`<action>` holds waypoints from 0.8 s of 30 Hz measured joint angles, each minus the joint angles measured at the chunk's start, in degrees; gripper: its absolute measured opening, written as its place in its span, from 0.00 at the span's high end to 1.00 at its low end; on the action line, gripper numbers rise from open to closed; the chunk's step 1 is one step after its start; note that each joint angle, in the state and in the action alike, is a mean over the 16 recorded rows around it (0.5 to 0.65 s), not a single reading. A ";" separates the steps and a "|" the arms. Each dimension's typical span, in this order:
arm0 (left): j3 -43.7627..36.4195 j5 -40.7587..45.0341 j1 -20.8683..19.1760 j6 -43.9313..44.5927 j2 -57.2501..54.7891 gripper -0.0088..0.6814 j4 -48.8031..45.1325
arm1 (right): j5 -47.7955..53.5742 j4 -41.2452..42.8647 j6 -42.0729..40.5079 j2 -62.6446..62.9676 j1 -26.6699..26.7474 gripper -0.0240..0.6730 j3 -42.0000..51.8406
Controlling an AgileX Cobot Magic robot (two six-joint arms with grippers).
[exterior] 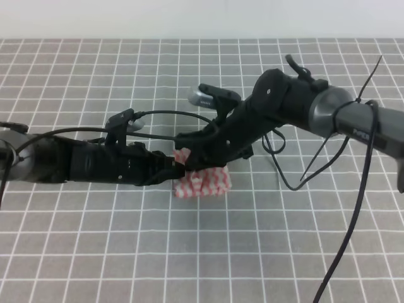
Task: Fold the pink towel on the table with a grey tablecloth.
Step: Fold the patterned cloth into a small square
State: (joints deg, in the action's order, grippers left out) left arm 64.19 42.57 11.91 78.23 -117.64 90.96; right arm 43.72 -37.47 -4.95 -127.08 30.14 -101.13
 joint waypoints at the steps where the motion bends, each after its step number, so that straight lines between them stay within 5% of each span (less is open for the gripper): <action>1: 0.00 0.02 -0.05 0.00 0.02 0.99 0.00 | 0.02 0.13 0.03 -0.08 0.00 0.98 -0.03; 10: 0.00 0.20 -1.50 0.01 1.50 0.99 -0.52 | -0.13 -0.19 0.13 -0.62 0.00 0.94 -0.03; 24: 0.00 0.35 -3.61 0.08 5.00 0.99 -0.61 | 7.08 0.26 -0.02 -0.62 -0.75 0.67 -3.52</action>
State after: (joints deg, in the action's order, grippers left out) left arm 64.19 42.92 8.30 78.31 -112.64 90.36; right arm 50.80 -37.22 -4.97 -127.71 29.39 -104.65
